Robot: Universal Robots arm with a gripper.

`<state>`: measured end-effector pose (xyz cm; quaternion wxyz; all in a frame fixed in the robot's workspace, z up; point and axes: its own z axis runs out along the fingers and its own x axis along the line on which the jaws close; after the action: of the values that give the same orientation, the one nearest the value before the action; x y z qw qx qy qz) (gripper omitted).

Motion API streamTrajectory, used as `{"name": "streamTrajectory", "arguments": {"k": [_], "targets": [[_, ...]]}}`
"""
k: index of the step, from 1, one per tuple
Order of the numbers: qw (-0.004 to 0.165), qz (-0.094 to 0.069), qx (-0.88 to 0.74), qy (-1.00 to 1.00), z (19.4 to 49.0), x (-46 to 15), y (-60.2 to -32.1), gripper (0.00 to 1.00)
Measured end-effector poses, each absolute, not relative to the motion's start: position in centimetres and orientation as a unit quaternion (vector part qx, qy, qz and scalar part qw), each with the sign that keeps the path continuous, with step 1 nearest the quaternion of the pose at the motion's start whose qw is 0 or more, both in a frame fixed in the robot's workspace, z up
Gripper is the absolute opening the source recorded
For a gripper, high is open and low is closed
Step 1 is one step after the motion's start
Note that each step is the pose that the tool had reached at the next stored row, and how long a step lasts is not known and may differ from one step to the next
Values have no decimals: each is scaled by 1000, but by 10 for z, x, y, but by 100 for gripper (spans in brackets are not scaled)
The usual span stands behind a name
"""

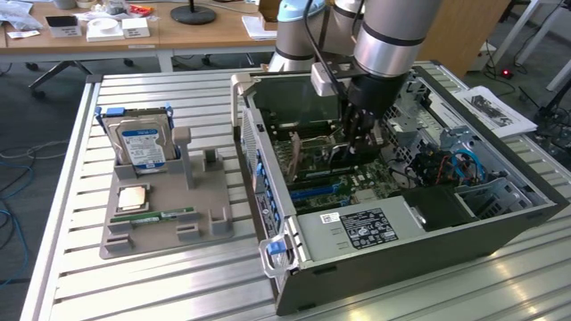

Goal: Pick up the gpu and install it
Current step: 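Insert the gpu into the slot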

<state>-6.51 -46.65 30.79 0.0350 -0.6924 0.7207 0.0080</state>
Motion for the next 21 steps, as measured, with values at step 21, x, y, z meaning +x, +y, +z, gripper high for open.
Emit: {"name": "streamTrajectory", "arguments": {"k": [21], "targets": [[34, 9, -693, 720, 286, -69, -471, 27]]}}
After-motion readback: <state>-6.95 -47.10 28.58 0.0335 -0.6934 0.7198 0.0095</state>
